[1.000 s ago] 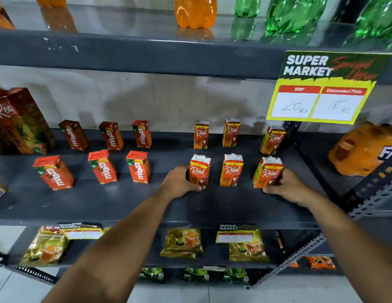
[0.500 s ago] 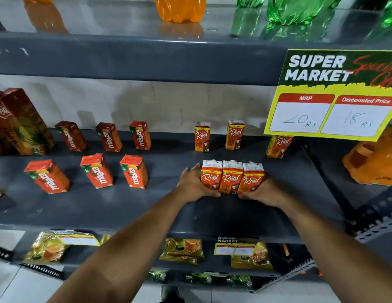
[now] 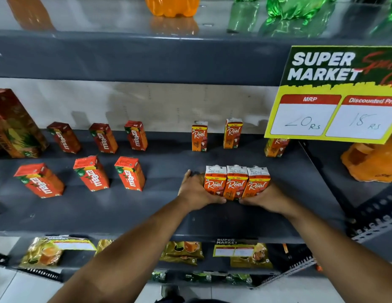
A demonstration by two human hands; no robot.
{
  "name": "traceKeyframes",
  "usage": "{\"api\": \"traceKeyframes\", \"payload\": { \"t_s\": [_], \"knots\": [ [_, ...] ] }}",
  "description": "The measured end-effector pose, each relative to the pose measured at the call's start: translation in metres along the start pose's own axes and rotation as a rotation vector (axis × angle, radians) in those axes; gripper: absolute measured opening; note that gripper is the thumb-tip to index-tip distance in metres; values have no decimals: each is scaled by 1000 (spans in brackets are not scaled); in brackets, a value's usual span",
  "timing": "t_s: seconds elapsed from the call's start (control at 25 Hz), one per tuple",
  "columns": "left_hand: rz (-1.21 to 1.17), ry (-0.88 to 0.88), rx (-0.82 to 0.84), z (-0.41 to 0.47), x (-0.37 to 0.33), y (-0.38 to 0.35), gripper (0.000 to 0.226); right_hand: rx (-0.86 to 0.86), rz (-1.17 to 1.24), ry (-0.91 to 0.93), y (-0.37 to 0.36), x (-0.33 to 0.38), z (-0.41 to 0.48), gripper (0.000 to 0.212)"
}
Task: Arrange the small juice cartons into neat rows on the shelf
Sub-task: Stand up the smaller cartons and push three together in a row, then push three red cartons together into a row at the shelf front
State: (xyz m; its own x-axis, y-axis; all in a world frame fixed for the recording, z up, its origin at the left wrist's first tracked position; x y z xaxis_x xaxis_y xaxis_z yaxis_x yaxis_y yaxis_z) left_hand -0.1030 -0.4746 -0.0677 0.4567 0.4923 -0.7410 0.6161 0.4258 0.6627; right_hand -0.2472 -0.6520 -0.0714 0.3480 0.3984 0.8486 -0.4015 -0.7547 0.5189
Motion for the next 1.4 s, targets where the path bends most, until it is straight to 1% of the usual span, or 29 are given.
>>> {"api": "traceKeyframes", "payload": {
  "t_s": [0.12,0.16,0.2,0.32,0.52,0.64,0.84,1.04,1.12,1.16,1.2,1.24,1.28,1.32,1.36,1.4],
  "knots": [
    [-126,23,-100,-31,-10,-19,62,36,-7,-12,11,-15,-29,56],
    [-142,18,-121,-42,-15,-26,60,41,-11,-19,15,-20,-41,52],
    [-121,-8,-131,-51,-19,-34,59,38,-19,-21,19,-24,-53,49],
    [-16,-51,-138,-63,-31,-46,71,32,-57,-6,24,-26,-73,43],
    [-19,-58,-155,-66,-33,-46,67,55,-61,-23,25,-20,-76,38],
    [-7,-39,-160,-65,-30,-47,69,65,-62,-22,25,-17,-78,40],
    [-9,-67,-138,-64,-28,-48,72,61,-72,-22,26,-16,-77,44],
    [41,-39,-115,-67,-28,-50,83,58,-57,-4,26,-19,-76,48],
    [27,-39,-90,-68,-29,-50,95,99,-95,-7,28,-17,-78,53],
    [-36,-50,-62,-69,-29,-47,106,127,-99,-2,31,-15,-81,61],
    [-151,-69,-20,-71,-29,-44,118,138,-59,3,36,-16,-86,77],
    [-287,-85,18,-74,-26,-41,128,121,23,13,43,-19,-93,97],
    [-377,-101,35,-78,-22,-36,133,68,131,23,51,-25,-104,112],
    [-412,-120,26,-84,-18,-29,132,-16,230,44,58,-32,-119,113],
    [-409,-139,-5,-92,-14,-23,128,-121,295,68,63,-41,-136,103],
    [-407,-167,-56,-101,-6,-18,120,-242,323,77,65,-52,-155,87]
  ]
}}
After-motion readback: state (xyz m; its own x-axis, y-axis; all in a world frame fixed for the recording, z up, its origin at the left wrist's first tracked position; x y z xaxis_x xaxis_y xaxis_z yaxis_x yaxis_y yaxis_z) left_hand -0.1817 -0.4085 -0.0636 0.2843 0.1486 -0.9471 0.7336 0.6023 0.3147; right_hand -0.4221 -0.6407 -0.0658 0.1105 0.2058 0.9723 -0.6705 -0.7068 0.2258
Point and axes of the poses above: each hand's wrist, its own z-axis towards the middle knuckle, its own y-axis out of the back of the hand, x = y × z, the point moved 3 cm from there along z, towards the middle knuckle, and after that the axes turned 1 degree about z, right-handed, at the moved point
